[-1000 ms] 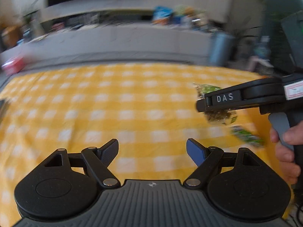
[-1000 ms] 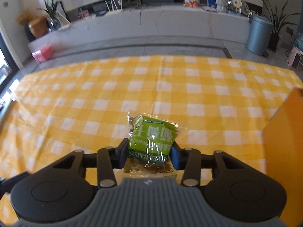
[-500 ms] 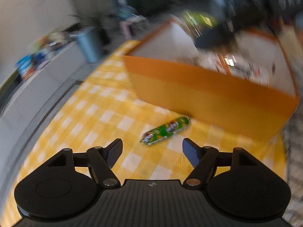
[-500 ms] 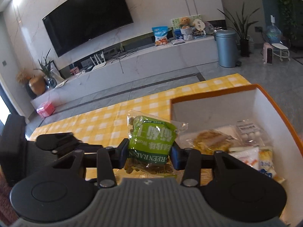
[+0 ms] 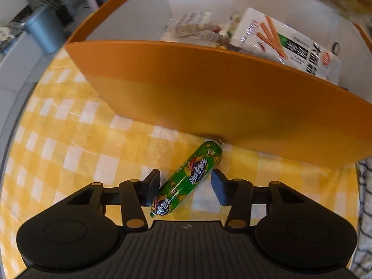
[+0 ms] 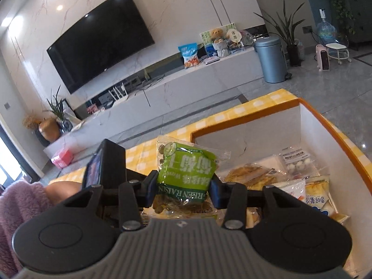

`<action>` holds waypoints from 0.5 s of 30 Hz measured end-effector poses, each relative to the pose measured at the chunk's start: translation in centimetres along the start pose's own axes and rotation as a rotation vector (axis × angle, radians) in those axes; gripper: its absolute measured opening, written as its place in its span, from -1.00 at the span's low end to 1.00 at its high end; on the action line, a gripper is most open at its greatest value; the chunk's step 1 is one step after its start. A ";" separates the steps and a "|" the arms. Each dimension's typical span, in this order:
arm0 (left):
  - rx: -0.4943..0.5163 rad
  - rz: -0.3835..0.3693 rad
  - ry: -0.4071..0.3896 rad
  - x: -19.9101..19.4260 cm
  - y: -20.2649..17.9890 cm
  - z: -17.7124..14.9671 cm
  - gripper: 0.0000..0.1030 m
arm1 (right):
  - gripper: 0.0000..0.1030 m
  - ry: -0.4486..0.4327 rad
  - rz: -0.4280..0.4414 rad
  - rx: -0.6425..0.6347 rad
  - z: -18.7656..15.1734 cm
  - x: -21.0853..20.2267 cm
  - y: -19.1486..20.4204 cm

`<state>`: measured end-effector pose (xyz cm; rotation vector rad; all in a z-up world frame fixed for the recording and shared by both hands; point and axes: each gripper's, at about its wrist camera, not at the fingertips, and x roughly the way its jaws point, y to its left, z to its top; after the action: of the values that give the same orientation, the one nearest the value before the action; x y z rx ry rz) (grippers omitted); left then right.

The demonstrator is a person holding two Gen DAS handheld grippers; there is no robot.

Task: Organize snacks
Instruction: 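Grasp the green sausage with the left gripper while the right holds the raisin bag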

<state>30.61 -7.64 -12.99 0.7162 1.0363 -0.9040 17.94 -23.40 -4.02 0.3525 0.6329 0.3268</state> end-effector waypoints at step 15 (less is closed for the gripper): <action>-0.573 0.214 -0.045 -2.2 -2.4 -2.1 -0.49 | -0.14 -0.091 -0.095 0.021 0.9 -2.1 -1.6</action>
<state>27.16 -6.34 -11.86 0.3121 1.0861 -0.4018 17.24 -25.83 -2.90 0.3543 0.5618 0.2121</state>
